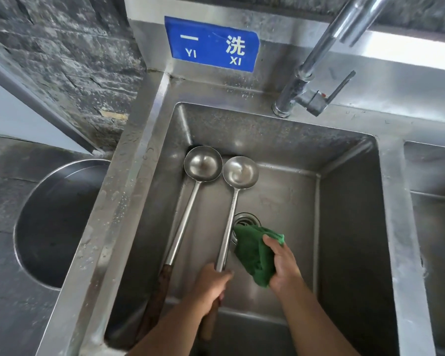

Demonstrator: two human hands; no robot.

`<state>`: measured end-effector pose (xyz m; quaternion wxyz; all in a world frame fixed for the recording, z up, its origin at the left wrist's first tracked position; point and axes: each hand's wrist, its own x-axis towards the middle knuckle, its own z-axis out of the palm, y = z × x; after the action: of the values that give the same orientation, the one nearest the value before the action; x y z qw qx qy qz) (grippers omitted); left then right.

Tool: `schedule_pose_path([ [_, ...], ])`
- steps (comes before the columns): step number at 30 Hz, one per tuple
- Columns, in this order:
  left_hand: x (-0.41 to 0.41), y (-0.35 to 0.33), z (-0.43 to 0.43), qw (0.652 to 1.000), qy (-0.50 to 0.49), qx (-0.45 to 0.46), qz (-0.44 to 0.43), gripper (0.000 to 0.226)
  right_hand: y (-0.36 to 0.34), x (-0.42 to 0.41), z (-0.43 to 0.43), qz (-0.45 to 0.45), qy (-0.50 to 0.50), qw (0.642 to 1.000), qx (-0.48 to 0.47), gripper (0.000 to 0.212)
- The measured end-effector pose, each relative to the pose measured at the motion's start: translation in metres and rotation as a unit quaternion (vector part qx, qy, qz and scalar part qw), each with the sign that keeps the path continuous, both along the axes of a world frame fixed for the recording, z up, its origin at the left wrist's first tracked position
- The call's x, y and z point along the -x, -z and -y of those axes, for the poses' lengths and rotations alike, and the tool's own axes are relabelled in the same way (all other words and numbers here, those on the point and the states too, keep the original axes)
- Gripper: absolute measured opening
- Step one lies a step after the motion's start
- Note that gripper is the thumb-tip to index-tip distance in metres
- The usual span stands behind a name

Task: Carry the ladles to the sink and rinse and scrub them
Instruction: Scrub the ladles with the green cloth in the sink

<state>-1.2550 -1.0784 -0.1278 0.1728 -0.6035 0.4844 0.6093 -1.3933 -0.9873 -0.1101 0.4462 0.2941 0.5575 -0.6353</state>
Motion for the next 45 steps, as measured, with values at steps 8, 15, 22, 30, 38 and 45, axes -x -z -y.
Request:
schedule_pose_path([
  [8, 0.003, -0.077, -0.011, 0.996, 0.052, -0.063, -0.043, 0.010, -0.047, -0.035, 0.000, 0.101, -0.119, 0.987, 0.048, 0.052],
  [15, -0.003, -0.136, -0.019, 0.974, 0.215, 0.011, -0.077, 0.009, -0.094, -0.062, -0.012, 0.002, -0.131, 0.986, 0.107, 0.043],
  [22, 0.004, -0.200, -0.015, 0.938, 0.301, 0.082, -0.155, 0.006, -0.143, -0.041, -0.003, -0.127, -0.022, 0.992, 0.004, 0.027],
  [30, -0.020, -0.243, 0.016, 0.902, 0.365, 0.126, -0.193, 0.011, -0.209, 0.039, -0.002, -0.187, 0.101, 0.976, 0.056, 0.020],
  [38, -0.043, -0.252, 0.030, 0.894, 0.378, 0.153, -0.186, 0.015, -0.224, 0.061, -0.012, -0.197, 0.159, 0.965, 0.064, 0.028],
  [45, 0.013, -0.262, 0.010, 0.894, 0.359, 0.214, -0.163, 0.012, -0.223, 0.022, 0.013, -0.171, 0.068, 0.976, 0.117, 0.025],
])
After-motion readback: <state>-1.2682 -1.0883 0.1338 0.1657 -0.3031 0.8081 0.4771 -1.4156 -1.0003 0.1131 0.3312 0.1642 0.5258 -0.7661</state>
